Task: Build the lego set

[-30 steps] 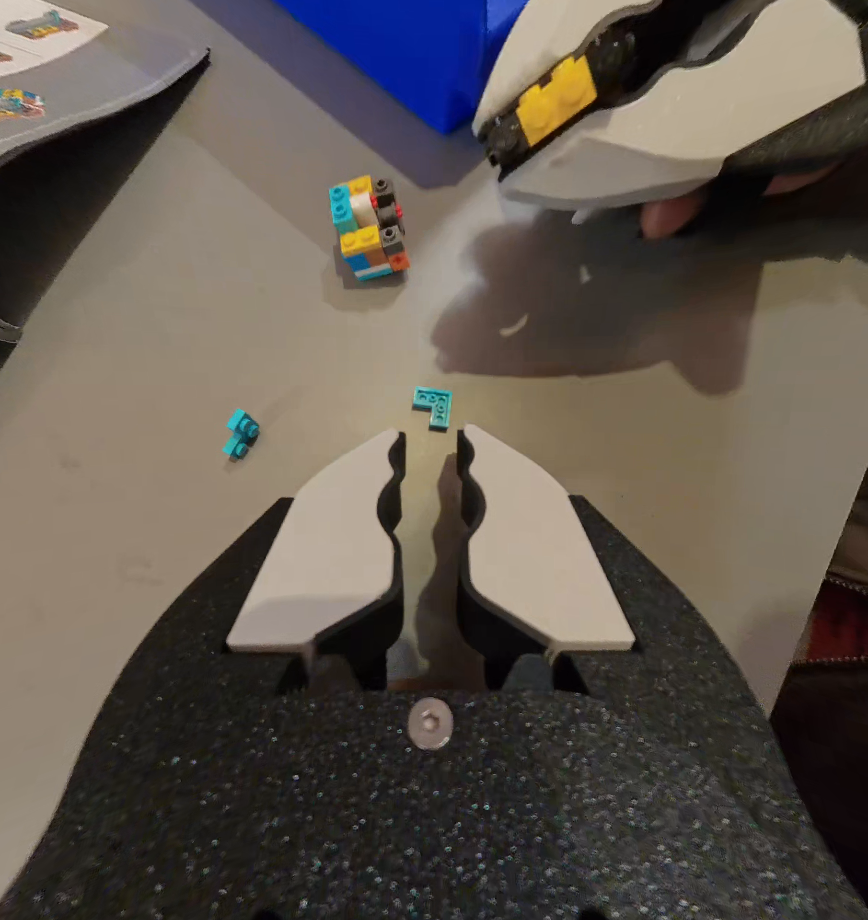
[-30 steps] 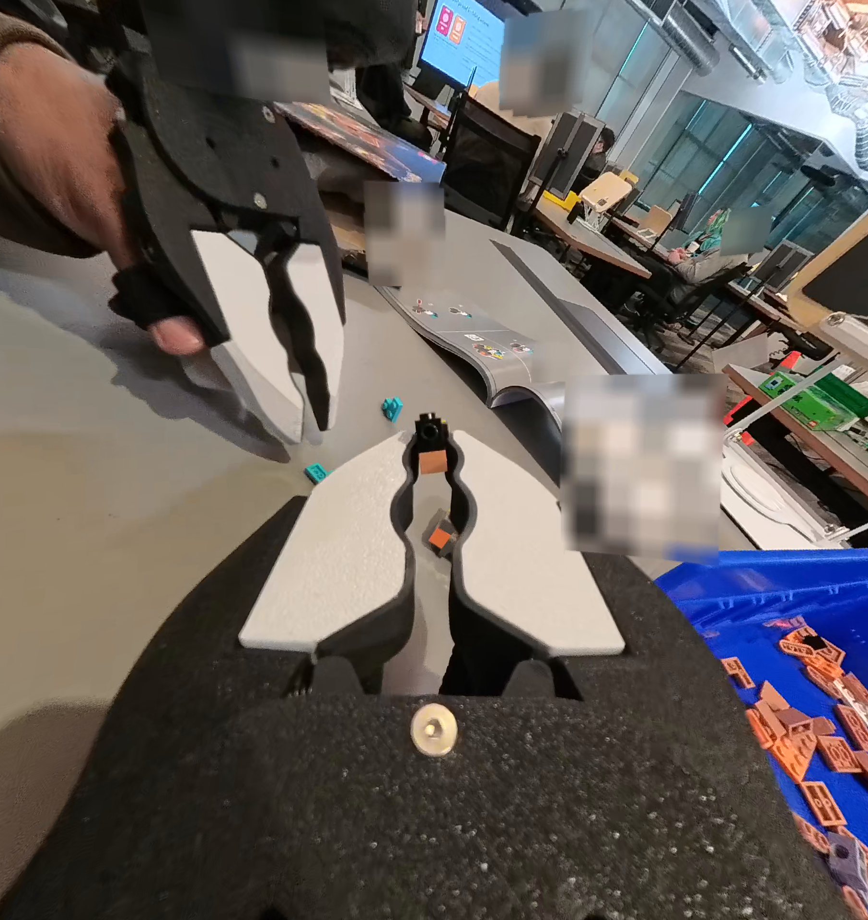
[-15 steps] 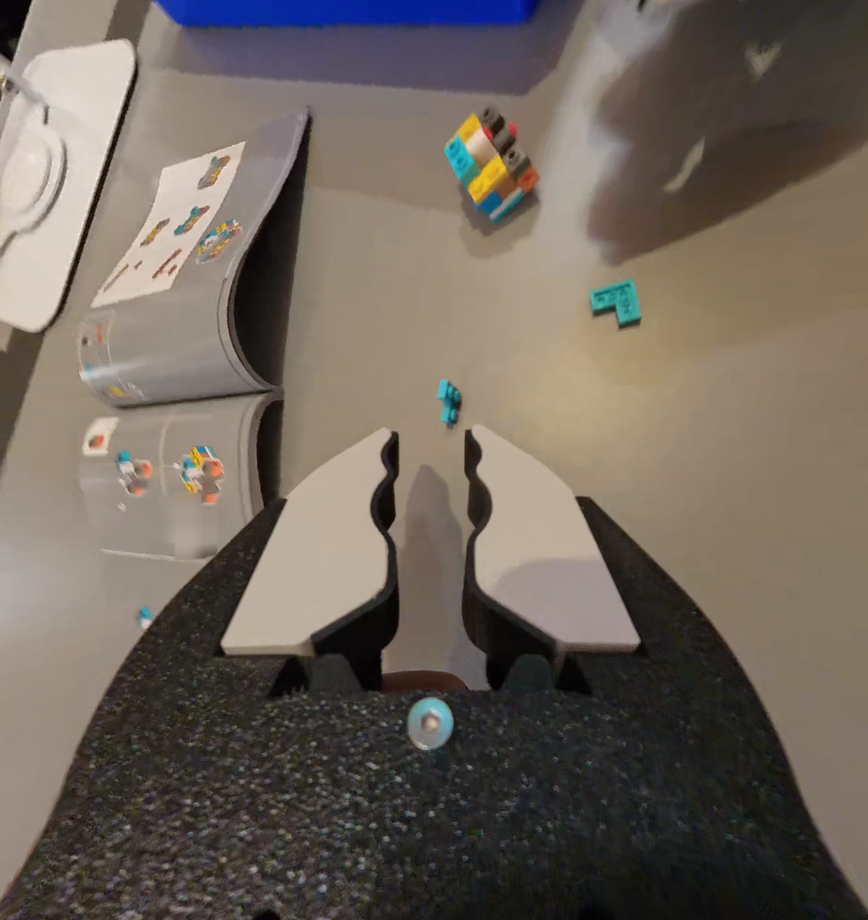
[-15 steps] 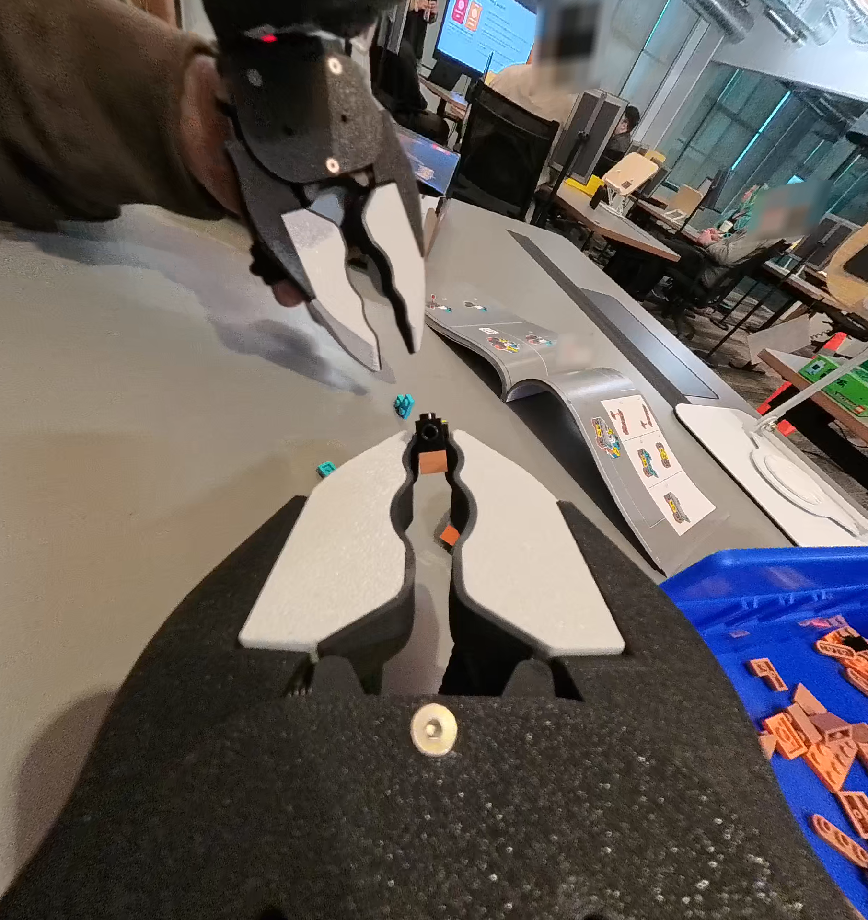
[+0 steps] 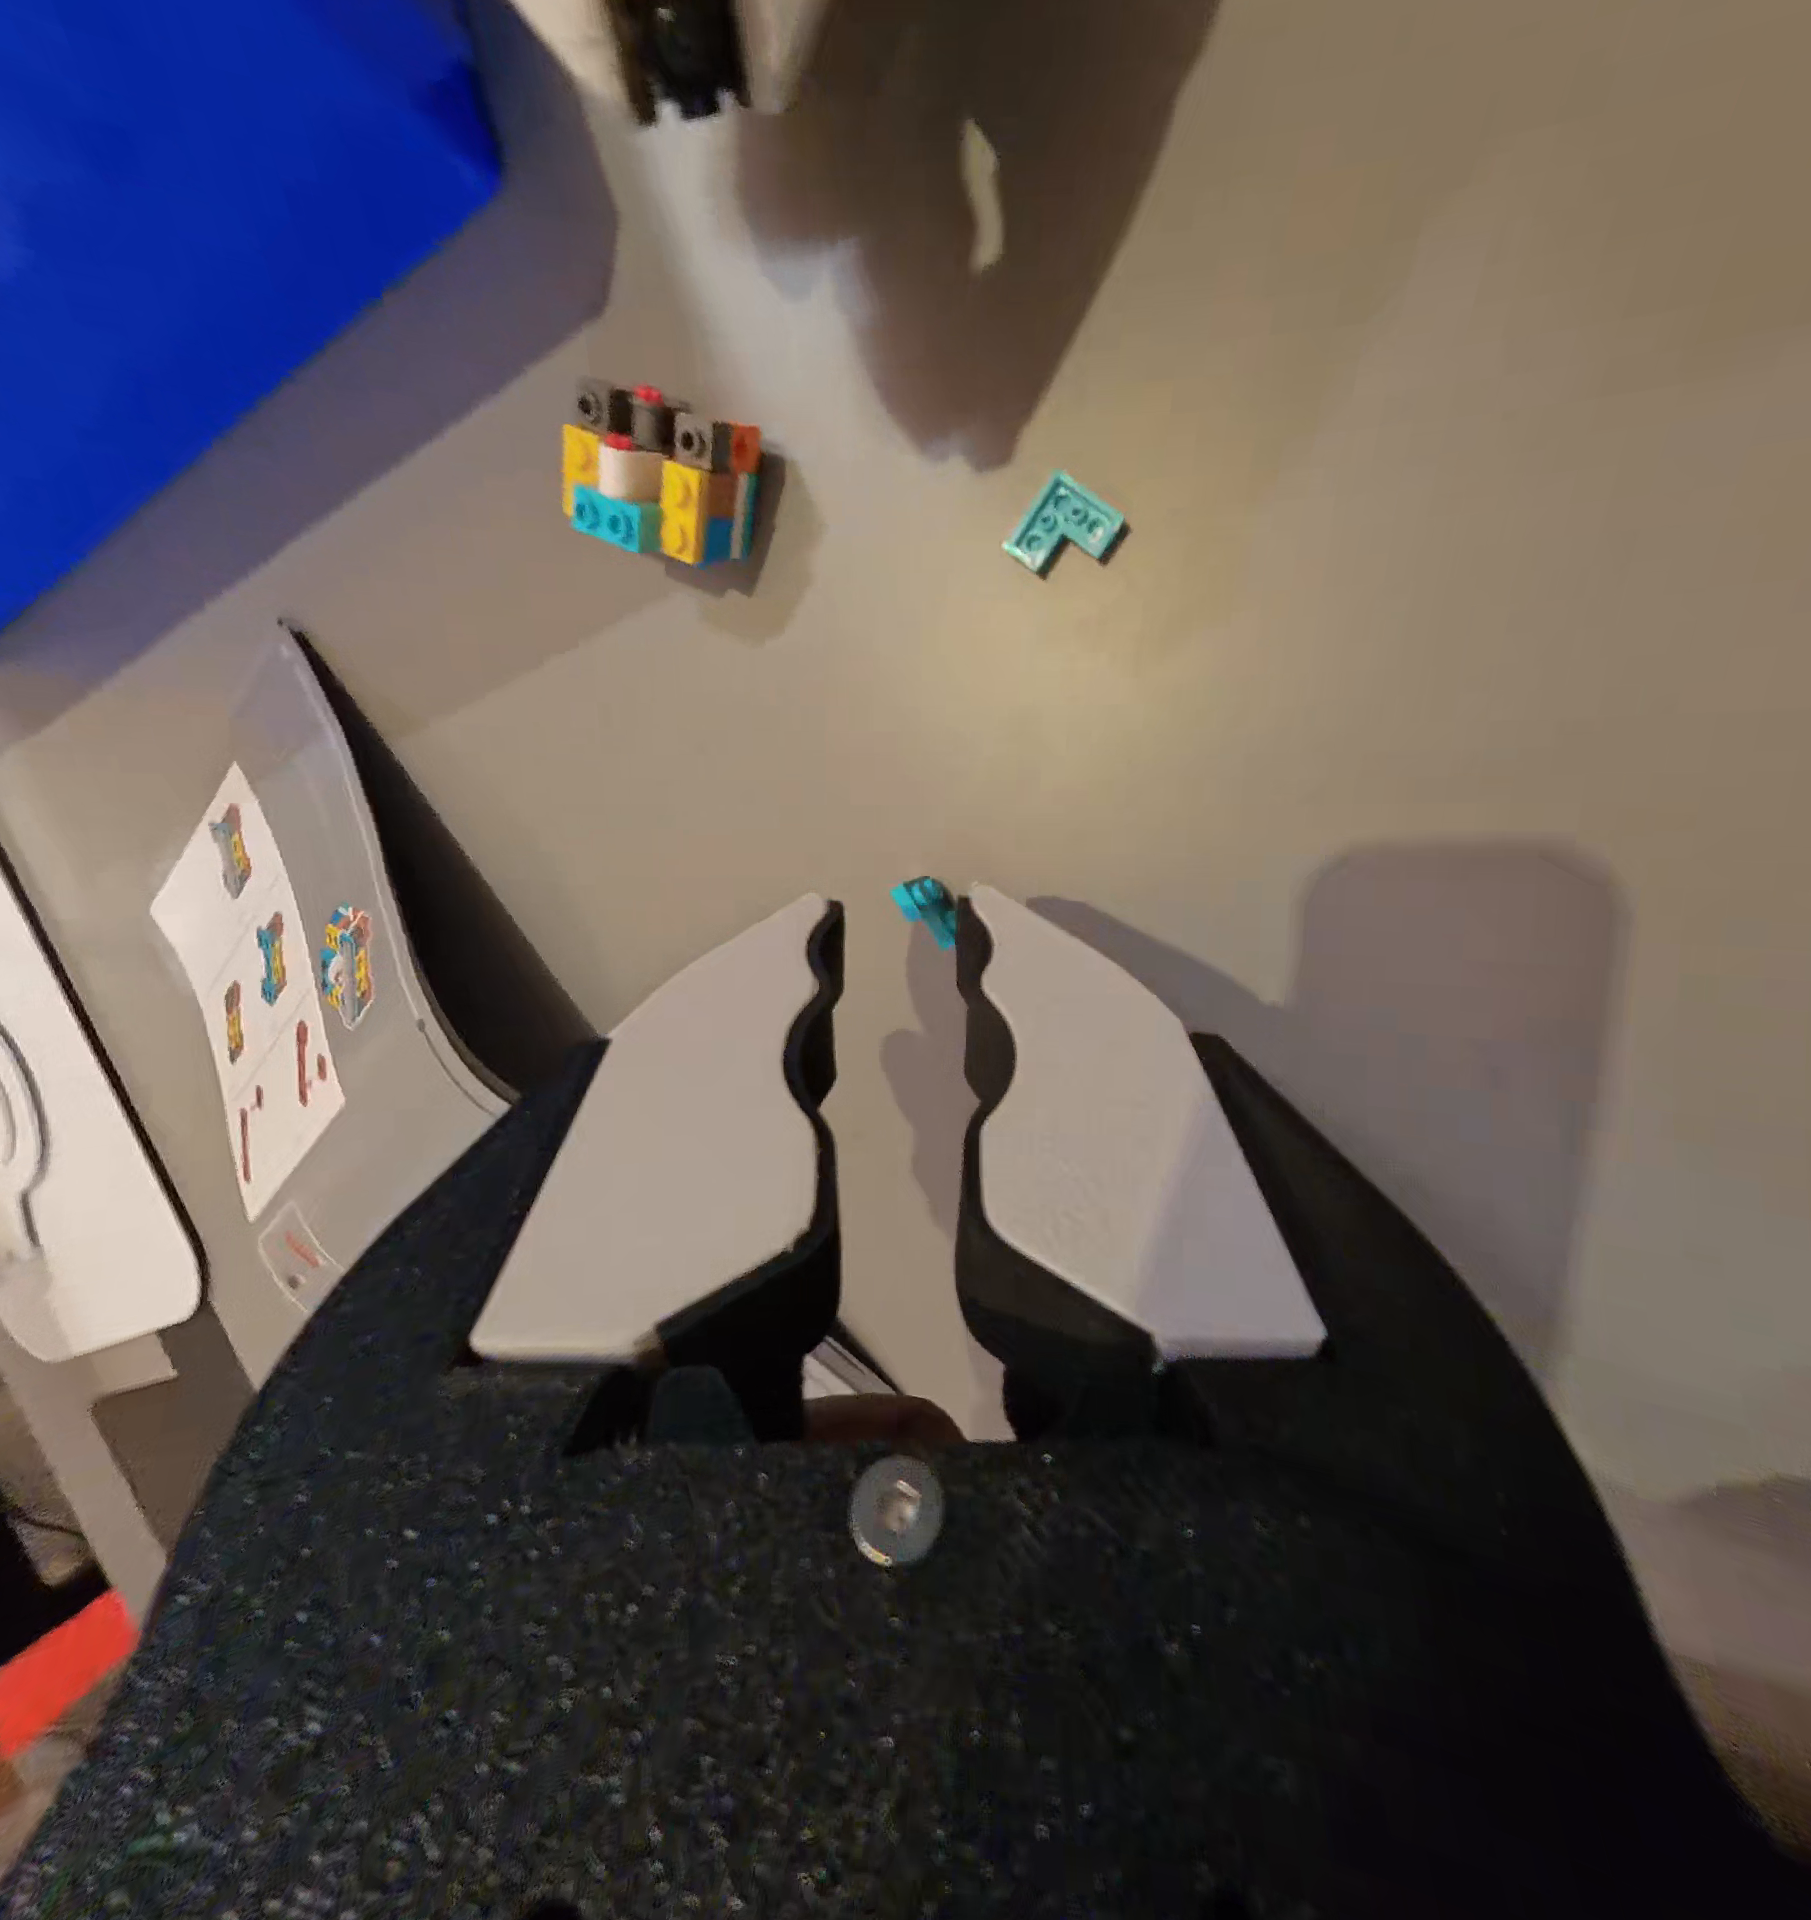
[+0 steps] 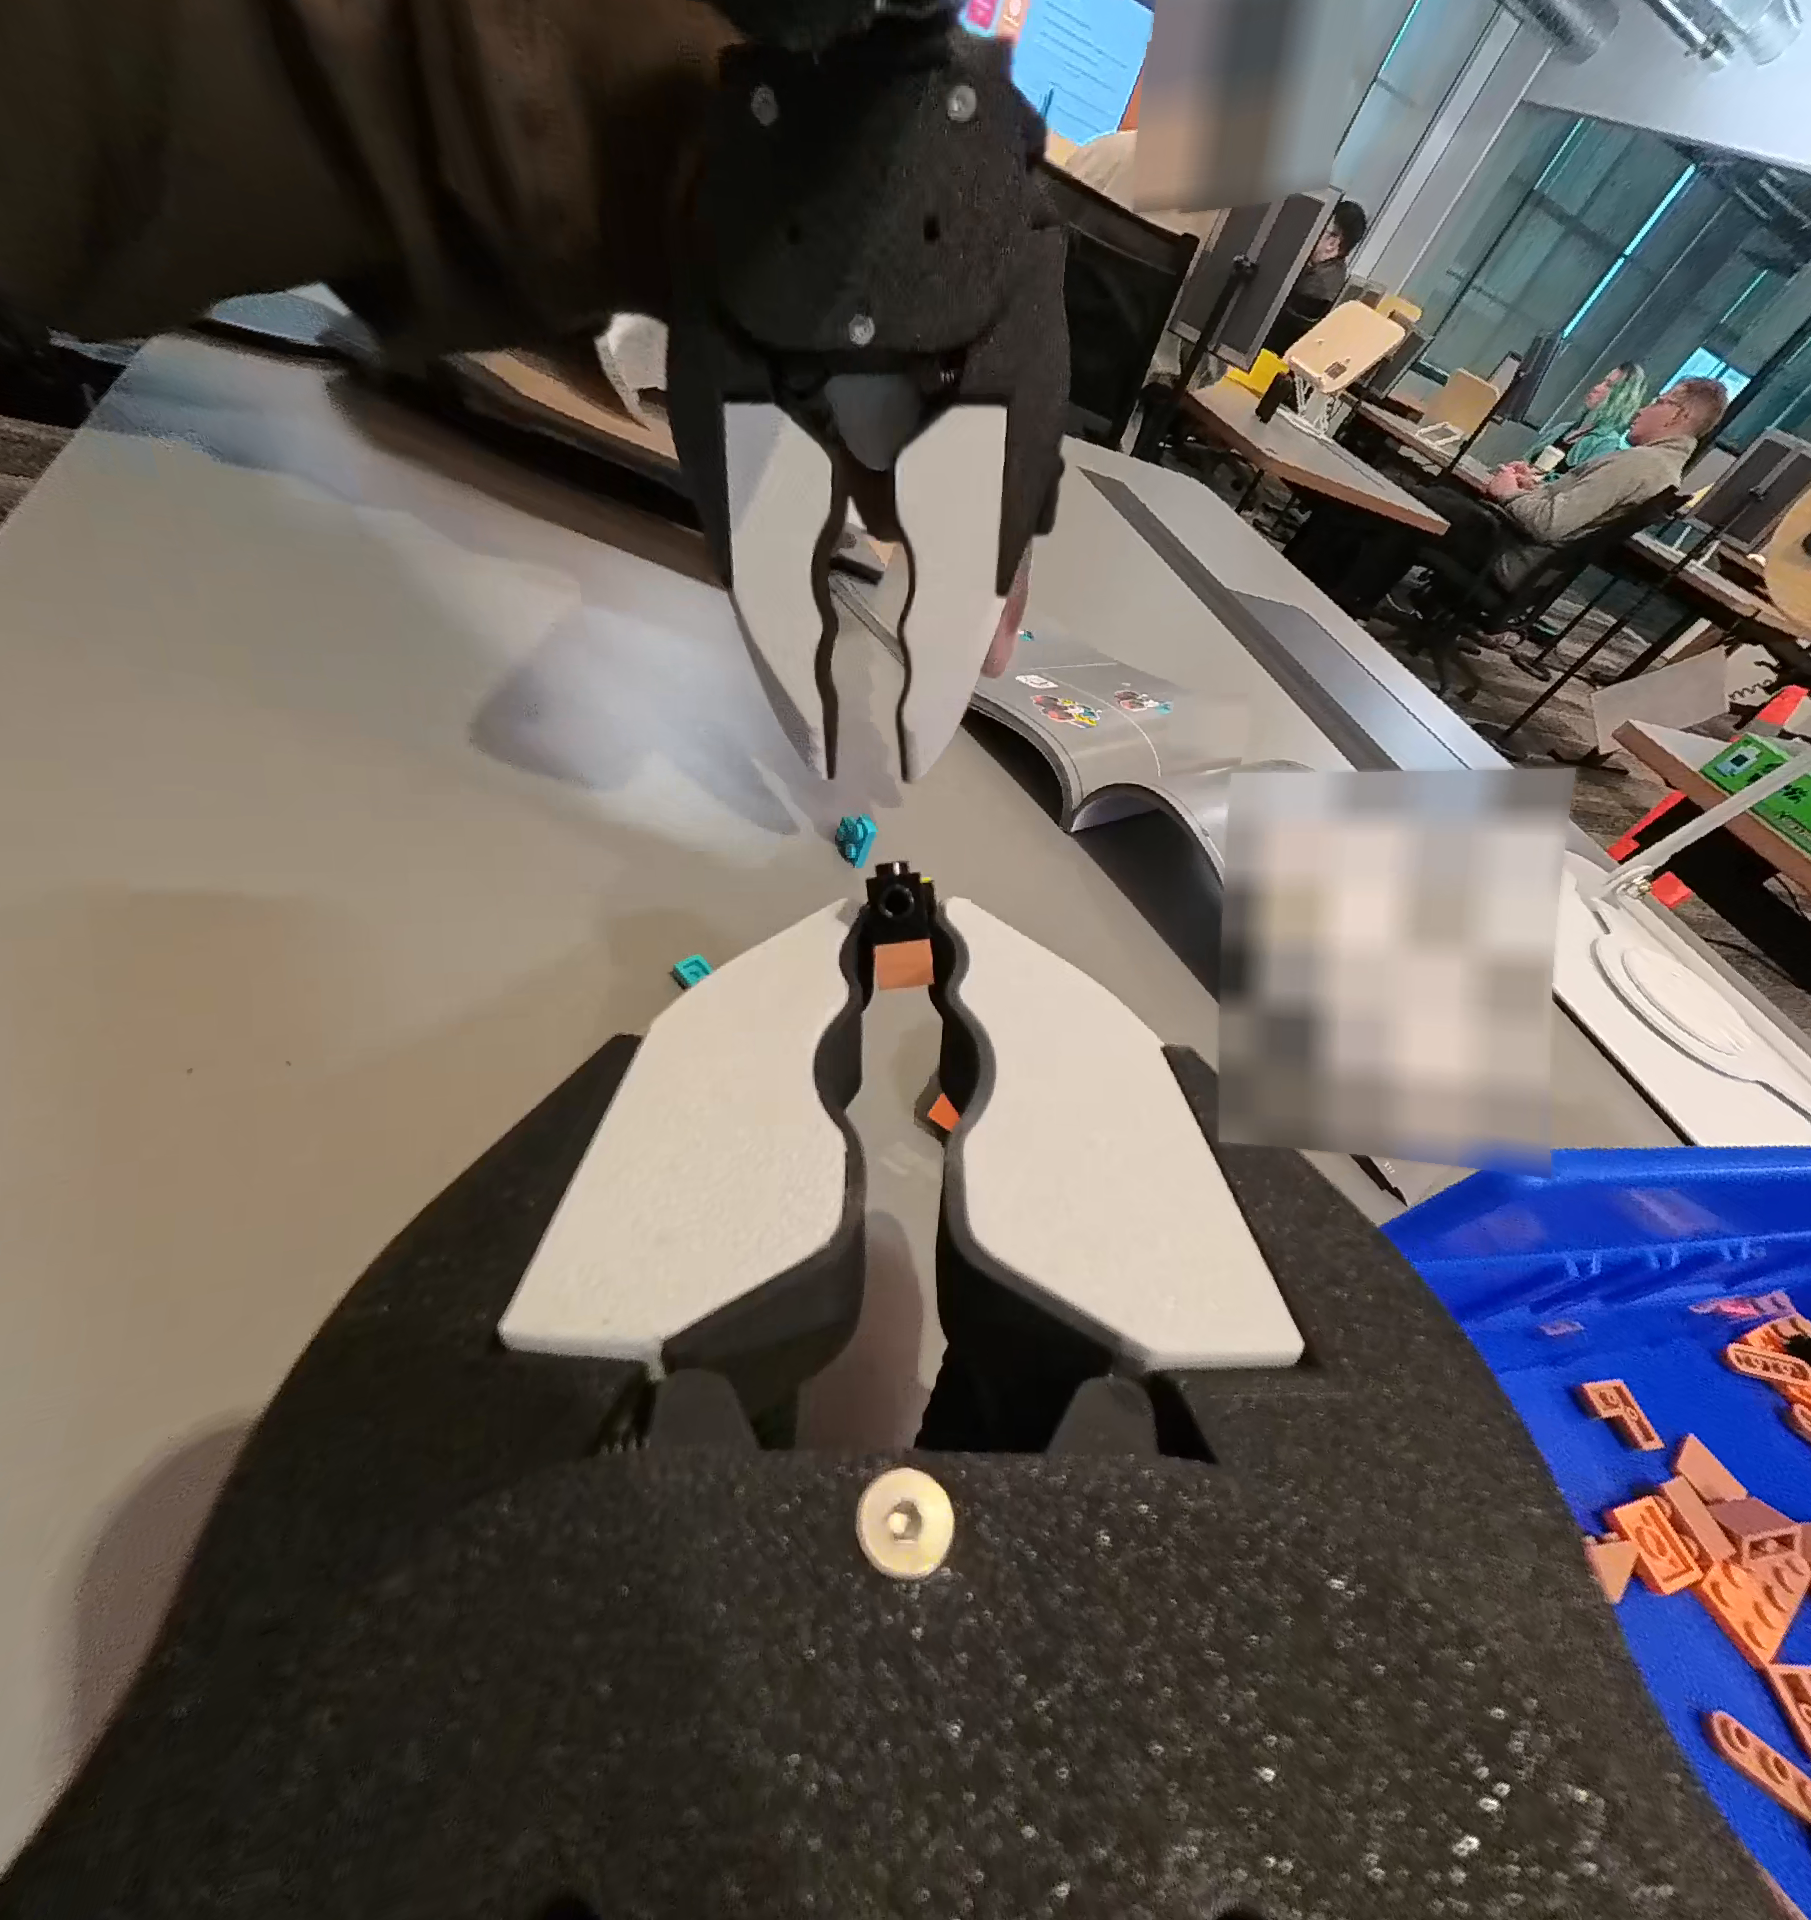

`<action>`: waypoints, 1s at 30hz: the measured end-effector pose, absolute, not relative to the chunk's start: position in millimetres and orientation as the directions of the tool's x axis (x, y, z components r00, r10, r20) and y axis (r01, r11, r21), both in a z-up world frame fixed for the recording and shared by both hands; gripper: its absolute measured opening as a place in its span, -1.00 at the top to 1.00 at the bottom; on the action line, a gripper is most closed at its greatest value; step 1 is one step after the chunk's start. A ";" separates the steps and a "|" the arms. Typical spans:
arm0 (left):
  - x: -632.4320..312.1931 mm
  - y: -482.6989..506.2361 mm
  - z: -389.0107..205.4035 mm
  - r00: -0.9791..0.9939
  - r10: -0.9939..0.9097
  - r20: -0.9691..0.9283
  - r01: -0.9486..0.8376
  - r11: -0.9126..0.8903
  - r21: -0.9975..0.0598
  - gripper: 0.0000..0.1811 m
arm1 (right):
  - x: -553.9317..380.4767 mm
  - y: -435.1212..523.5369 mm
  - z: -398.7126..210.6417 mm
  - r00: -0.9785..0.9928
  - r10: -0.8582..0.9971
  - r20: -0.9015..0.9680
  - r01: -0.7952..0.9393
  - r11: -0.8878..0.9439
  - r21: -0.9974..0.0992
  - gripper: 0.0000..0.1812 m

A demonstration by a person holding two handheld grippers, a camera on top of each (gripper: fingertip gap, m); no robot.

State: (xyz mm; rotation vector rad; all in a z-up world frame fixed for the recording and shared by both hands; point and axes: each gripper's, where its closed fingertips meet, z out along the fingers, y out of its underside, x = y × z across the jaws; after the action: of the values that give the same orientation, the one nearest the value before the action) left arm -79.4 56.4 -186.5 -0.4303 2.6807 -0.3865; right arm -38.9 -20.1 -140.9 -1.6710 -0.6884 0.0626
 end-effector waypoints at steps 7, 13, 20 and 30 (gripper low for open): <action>-67.8 64.3 -184.9 -0.929 -0.040 -0.369 0.007 0.992 -0.125 0.74 | -37.0 -19.9 -140.5 0.822 0.472 0.318 0.390 -0.060 -0.919 0.90; -67.9 66.8 -179.3 -0.921 0.245 -0.303 0.260 0.966 -0.011 0.71 | -36.9 -20.5 -141.6 0.813 0.489 0.315 0.392 -0.061 -0.918 0.90; -75.8 64.3 -192.0 -0.876 0.449 -0.177 0.448 0.893 0.049 0.79 | -36.7 -20.1 -143.1 0.805 0.499 0.320 0.401 -0.063 -0.914 0.90; -73.1 63.2 -198.2 -0.876 0.470 -0.106 0.469 0.882 0.040 0.80 | -34.1 -19.1 -142.0 0.812 0.499 0.304 0.386 -0.067 -0.920 0.90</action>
State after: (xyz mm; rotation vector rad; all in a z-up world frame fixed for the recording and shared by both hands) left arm -73.1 63.2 -198.2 0.7353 2.9380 0.0205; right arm -34.1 -19.1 -142.0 -1.6816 -0.7002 0.1065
